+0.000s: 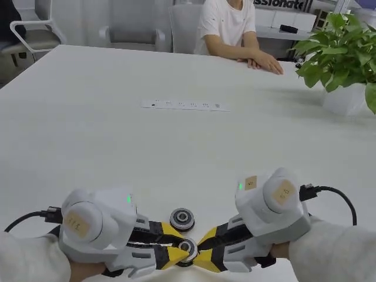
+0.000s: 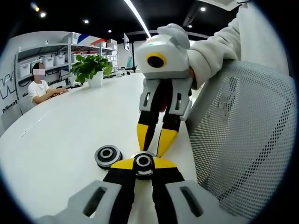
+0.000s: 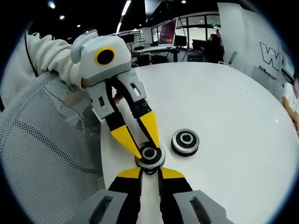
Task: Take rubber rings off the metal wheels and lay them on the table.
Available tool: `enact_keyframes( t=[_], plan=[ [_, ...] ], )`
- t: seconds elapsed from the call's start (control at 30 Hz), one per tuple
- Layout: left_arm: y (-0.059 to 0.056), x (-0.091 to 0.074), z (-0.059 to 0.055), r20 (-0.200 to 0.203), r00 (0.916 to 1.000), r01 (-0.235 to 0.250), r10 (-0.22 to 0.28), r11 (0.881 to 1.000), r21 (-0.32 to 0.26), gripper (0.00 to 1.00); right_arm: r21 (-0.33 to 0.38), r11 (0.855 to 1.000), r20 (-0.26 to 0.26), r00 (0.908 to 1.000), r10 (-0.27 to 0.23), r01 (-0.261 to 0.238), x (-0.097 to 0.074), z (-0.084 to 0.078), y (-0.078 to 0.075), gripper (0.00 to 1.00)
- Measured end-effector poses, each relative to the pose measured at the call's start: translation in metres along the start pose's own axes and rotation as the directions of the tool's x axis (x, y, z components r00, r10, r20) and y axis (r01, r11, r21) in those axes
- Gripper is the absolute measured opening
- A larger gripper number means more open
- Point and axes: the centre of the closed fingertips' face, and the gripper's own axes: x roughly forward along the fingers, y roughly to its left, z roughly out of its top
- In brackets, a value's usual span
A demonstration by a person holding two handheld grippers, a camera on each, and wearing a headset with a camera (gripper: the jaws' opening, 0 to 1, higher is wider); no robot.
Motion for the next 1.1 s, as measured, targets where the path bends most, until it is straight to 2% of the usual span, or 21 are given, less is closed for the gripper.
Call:
enact_keyframes(
  t=[0.3,0.5,0.6,0.7,0.9,1.0,1.1],
  plan=[
    [0.0001,0.0001,-0.0002,0.001,1.0000,0.001,-0.002,1.000,0.001,0.07,0.073,0.997,0.002,0.9998,0.019,-0.019,-0.0002,-0.0016,0.0012,0.08],
    [0.0003,0.0001,-0.0004,0.000,1.0000,0.001,-0.001,1.000,0.000,0.07,0.095,0.995,0.000,0.9997,0.024,-0.024,-0.0004,-0.0025,0.0026,0.06],
    [0.0004,0.0000,-0.0005,0.001,1.0000,0.001,-0.001,1.000,-0.001,0.07,0.153,0.988,0.002,0.9996,0.027,-0.027,-0.0002,-0.0031,0.0025,0.06],
    [0.0004,0.0002,-0.0005,0.001,1.0000,0.001,-0.001,1.000,-0.001,0.07,0.156,0.987,0.001,0.9996,0.027,-0.027,0.0006,-0.0041,0.0027,0.07],
    [0.0000,0.0003,-0.0004,0.002,1.0000,0.002,-0.002,1.000,0.000,0.07,0.143,0.990,0.013,0.9999,-0.006,0.004,0.0026,-0.0004,-0.0010,0.22],
    [-0.0002,0.0003,-0.0002,0.003,1.0000,0.003,-0.003,1.000,0.000,0.07,0.100,0.995,0.009,0.9997,-0.022,0.021,0.0046,-0.0001,-0.0020,0.22],
    [-0.0003,0.0003,-0.0002,0.004,1.0000,0.003,-0.003,1.000,0.000,0.07,0.071,0.997,0.018,0.9998,-0.006,0.004,0.0068,0.0026,0.0026,0.21]
  ],
)
